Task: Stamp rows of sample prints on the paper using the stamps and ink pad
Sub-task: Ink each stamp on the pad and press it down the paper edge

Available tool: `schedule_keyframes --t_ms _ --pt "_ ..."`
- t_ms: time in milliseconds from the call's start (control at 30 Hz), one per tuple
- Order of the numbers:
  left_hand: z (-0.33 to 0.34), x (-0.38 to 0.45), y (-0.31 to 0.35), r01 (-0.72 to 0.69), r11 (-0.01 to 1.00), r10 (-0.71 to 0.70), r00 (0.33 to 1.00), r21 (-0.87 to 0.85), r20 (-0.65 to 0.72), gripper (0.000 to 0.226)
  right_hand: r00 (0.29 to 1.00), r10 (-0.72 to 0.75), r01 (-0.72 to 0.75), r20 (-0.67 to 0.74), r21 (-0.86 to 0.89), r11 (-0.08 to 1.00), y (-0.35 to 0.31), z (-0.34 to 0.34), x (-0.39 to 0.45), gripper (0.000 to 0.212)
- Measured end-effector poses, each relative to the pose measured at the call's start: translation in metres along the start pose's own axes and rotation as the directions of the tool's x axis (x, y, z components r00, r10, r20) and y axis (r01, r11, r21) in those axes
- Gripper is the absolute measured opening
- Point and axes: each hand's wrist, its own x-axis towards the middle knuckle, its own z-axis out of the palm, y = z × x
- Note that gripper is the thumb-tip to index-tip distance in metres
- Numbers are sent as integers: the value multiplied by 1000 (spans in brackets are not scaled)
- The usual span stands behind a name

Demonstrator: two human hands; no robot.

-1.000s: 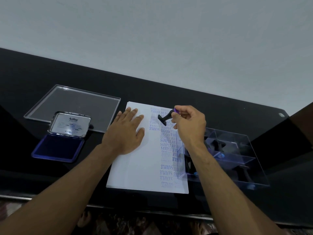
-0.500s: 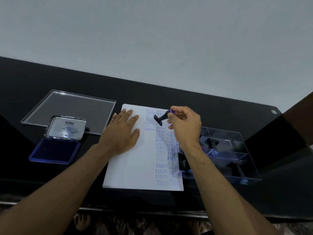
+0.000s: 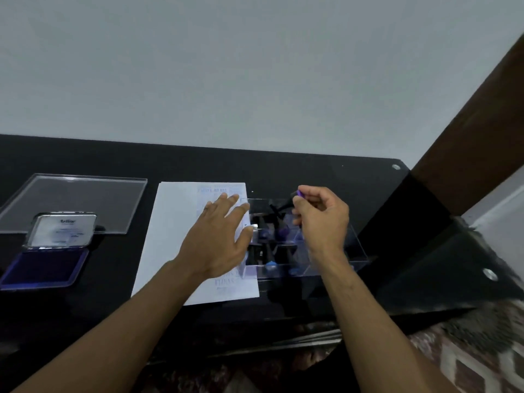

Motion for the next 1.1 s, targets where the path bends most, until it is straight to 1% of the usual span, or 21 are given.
schedule_keyframes --t_ms 67,167,333,400,567,667,733,833,900,967,1033,1100 --pt "5 2 21 -44 999 44 999 -22 -19 61 999 -22 20 -26 -53 998 3 -21 -1 17" --pt "15 6 46 -103 994 102 994 -28 -45 58 998 -20 15 -63 -69 998 6 -48 -4 23" --pt "32 12 76 -128 992 128 992 20 19 59 996 -58 41 -67 -226 973 12 -83 -14 24" --pt "36 14 82 -131 990 129 991 49 46 59 997 -74 60 -34 -307 950 13 -93 -18 23" --pt "43 14 81 -120 988 116 992 92 43 58 984 -116 172 138 -525 834 19 -99 -20 14" --pt "44 13 80 -125 986 120 991 107 50 57 964 -102 237 246 -615 752 19 -94 -17 6" --pt "43 13 81 -124 986 118 991 109 56 57 950 -79 269 301 -666 696 18 -90 -15 6" --pt "43 13 81 -120 987 114 992 107 58 56 939 -61 305 339 -734 607 18 -87 -14 7" --pt "44 13 81 -119 987 114 992 103 56 56 934 -44 315 356 -757 572 19 -87 -14 7" --pt "44 13 80 -119 988 114 992 98 54 56 933 -19 306 359 -765 567 20 -87 -14 8" --pt "45 14 80 -119 988 115 992 98 51 56 937 29 266 348 -764 588 20 -86 -12 13" --pt "45 14 80 -120 988 116 992 101 49 57 935 83 236 346 -777 584 18 -85 -9 15"
